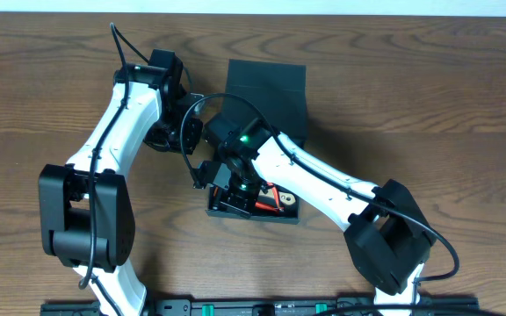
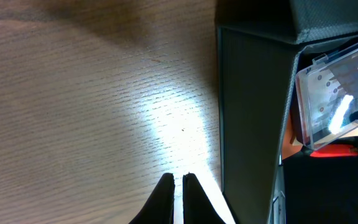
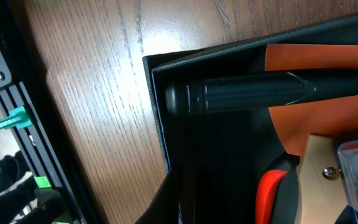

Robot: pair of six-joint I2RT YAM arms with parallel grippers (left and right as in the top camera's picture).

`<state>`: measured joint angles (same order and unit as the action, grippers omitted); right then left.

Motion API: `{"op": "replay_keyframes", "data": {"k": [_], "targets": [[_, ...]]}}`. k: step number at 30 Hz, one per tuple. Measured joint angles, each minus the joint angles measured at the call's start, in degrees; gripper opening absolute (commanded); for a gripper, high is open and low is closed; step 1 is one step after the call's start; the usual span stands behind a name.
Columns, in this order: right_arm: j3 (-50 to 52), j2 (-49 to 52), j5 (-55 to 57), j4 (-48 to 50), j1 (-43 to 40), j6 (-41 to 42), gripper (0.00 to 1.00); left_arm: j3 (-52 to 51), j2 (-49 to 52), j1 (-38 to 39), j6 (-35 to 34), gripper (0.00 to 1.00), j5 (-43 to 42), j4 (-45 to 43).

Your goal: Pack container

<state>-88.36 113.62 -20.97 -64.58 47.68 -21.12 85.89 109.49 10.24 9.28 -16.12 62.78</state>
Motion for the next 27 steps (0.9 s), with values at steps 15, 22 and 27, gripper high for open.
{"op": "replay_keyframes", "data": {"k": [15, 22, 27], "targets": [[-4.9, 4.5, 7.8, 0.0, -7.6, 7.3, 0.01, 0.0, 0.0, 0.0, 0.0, 0.06, 0.0, 0.0], [-24.4, 5.0, 15.1, -7.3, -15.5, 11.9, 0.37, 0.0, 0.0, 0.0, 0.0, 0.06, 0.0, 0.0], [-39.7, 5.0, 17.7, -13.8, -20.5, 14.9, 0.62, -0.1, -1.1, -0.2, 0.0, 0.25, 0.0, -0.1]]}}
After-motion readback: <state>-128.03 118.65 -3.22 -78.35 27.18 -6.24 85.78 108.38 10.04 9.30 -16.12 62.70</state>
